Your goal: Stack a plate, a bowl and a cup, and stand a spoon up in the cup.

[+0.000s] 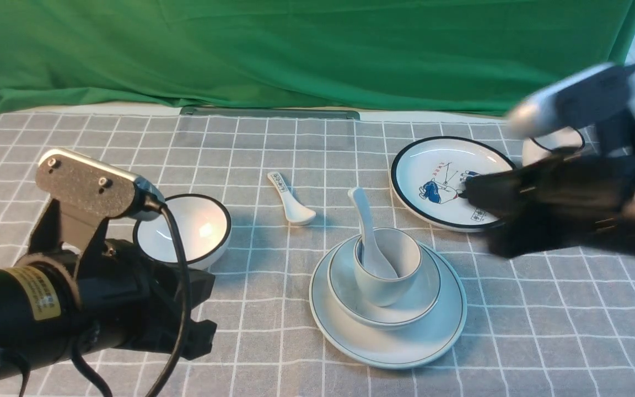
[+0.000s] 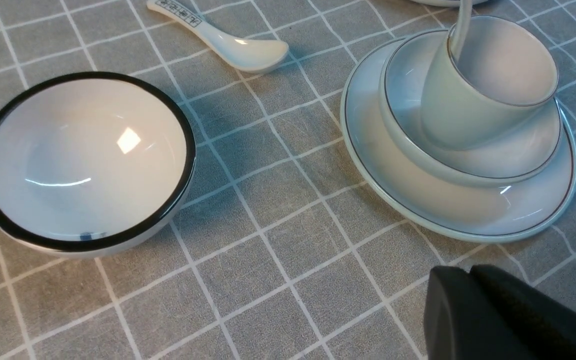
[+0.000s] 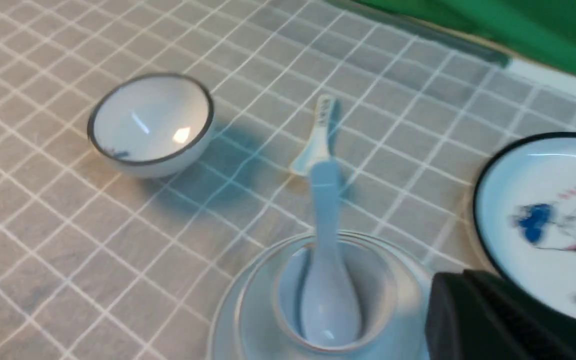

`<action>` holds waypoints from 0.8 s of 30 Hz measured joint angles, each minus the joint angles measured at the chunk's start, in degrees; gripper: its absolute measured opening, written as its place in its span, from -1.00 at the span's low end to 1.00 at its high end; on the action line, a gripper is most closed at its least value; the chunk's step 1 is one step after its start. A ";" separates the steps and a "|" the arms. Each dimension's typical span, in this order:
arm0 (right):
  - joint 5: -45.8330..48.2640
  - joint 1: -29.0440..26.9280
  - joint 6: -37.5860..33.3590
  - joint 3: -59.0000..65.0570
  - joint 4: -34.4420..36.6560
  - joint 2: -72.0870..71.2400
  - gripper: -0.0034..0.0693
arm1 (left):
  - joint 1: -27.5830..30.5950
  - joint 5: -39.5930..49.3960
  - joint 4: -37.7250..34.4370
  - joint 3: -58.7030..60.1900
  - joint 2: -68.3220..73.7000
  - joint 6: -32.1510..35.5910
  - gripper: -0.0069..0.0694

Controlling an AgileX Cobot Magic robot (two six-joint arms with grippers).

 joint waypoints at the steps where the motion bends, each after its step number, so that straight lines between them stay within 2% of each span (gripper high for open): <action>1: 0.36 -0.41 0.31 -0.08 -0.63 -0.63 -0.85 | 0.00 0.00 0.00 0.00 0.00 -0.09 -0.79; 4: 4.18 -6.71 7.12 -0.02 -8.43 -11.61 -0.85 | 0.00 0.04 0.00 0.00 0.00 -0.29 -0.79; 8: 9.52 -10.88 14.36 0.78 -16.69 -25.30 -0.85 | 0.00 0.58 -1.41 0.00 -0.27 -0.29 -0.79; 12: 10.27 -11.34 17.11 7.10 -18.16 -37.74 -0.85 | 0.00 0.04 -2.18 0.00 -2.82 -0.29 -0.79; 15: 6.70 -11.34 17.30 12.95 -18.40 -44.66 -0.85 | 0.00 -0.16 -2.44 0.00 -5.69 -0.29 -0.79; 21: -0.08 -11.34 17.83 21.35 -18.57 -51.09 -0.85 | 0.00 0.71 -2.59 0.00 -11.21 -0.60 -0.79; 24: -2.02 -11.34 20.31 25.17 -18.57 -53.52 -0.85 | 0.00 2.07 -2.79 0.00 -17.02 -0.73 -0.79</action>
